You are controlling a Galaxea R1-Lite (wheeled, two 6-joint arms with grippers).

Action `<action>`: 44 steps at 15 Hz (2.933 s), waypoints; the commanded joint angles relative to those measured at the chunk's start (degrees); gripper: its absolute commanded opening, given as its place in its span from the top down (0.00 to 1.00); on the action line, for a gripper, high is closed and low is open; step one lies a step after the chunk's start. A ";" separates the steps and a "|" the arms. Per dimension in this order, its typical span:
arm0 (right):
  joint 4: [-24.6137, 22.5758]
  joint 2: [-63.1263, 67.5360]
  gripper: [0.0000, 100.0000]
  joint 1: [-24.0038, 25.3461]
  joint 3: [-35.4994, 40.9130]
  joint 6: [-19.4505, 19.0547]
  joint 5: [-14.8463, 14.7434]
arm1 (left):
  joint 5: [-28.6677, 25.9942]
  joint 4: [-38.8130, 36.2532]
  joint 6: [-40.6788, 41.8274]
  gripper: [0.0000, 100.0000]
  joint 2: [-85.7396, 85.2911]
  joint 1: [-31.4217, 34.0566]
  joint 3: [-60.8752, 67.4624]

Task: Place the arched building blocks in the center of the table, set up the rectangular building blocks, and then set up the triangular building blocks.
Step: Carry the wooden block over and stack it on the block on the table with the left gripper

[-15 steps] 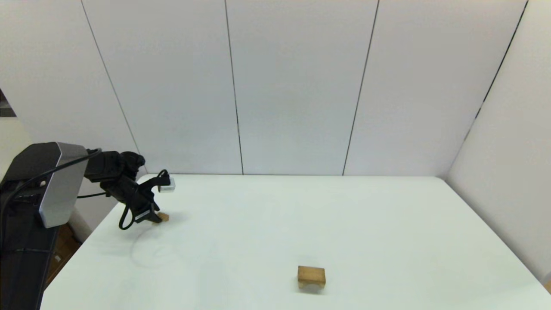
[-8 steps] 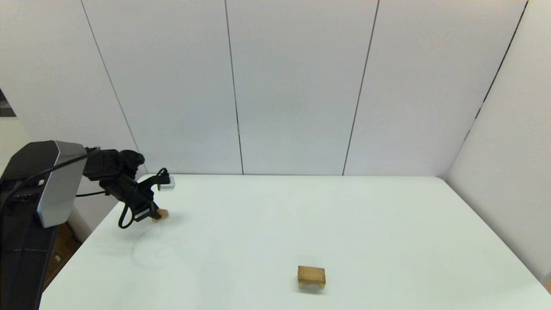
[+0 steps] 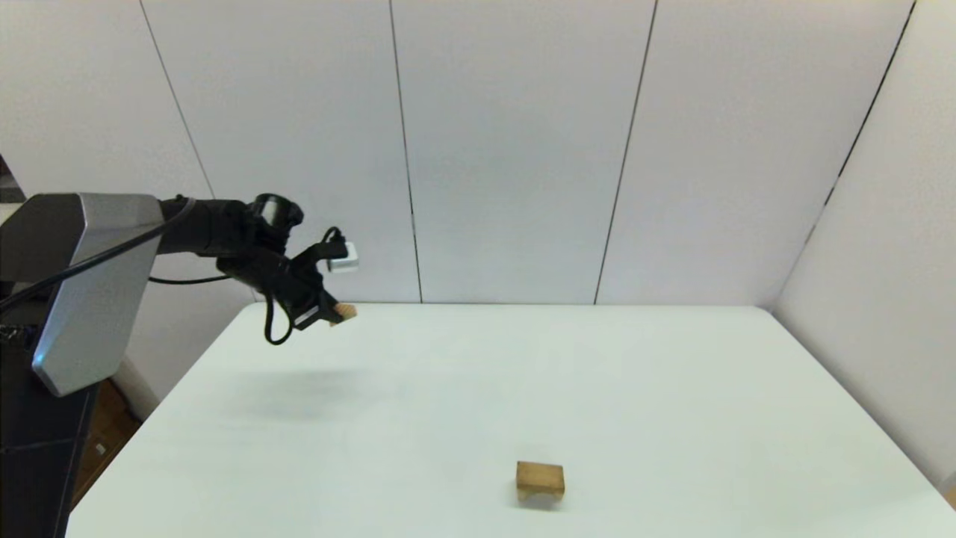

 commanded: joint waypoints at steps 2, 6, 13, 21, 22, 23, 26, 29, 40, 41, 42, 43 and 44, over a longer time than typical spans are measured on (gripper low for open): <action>-0.02 -0.01 0.00 0.01 0.09 0.00 0.05 | 3.93 1.20 -12.74 1.00 -7.29 -20.22 0.02; -0.02 -0.01 0.00 0.01 0.09 -0.09 0.05 | 8.85 6.91 -13.27 1.00 -6.50 -31.65 0.02; -0.02 -0.01 0.00 0.01 0.09 -0.09 0.05 | 17.12 8.41 -13.36 1.00 -1.67 -40.09 0.02; -0.02 -0.01 0.00 0.01 0.09 0.00 0.05 | 17.82 4.10 -18.10 1.00 3.25 -46.50 -0.06; -0.02 -0.01 0.00 0.01 0.09 0.00 0.05 | 16.94 3.75 -18.19 1.00 3.78 -46.68 -0.24; -0.02 -0.01 0.00 0.01 0.09 -0.09 0.05 | 15.01 3.84 -18.19 1.00 4.22 -47.21 -0.24; -0.02 -0.01 0.00 0.01 0.09 0.00 0.05 | 13.25 4.89 -18.46 1.00 5.10 -47.56 -0.24; -0.02 -0.01 0.00 0.01 0.09 -0.09 0.05 | 13.16 8.76 -18.37 1.00 4.92 -47.56 -0.15; -0.02 -0.01 0.00 0.01 0.09 0.00 0.05 | 8.15 9.38 -18.10 1.00 4.84 -44.66 0.55; -0.02 -0.01 0.00 0.01 0.09 0.00 0.05 | 7.89 9.29 -18.28 1.00 4.92 -44.66 0.55; -0.02 -0.01 0.00 0.01 0.09 0.00 0.05 | 7.18 9.38 -18.28 1.00 5.10 -44.66 0.55; -0.02 -0.01 0.00 0.01 0.09 0.00 0.05 | 6.74 9.20 -18.28 1.00 5.45 -44.66 0.46; -0.02 -0.01 0.00 0.01 0.09 0.00 0.05 | 6.66 9.02 -18.37 1.00 5.54 -44.57 0.38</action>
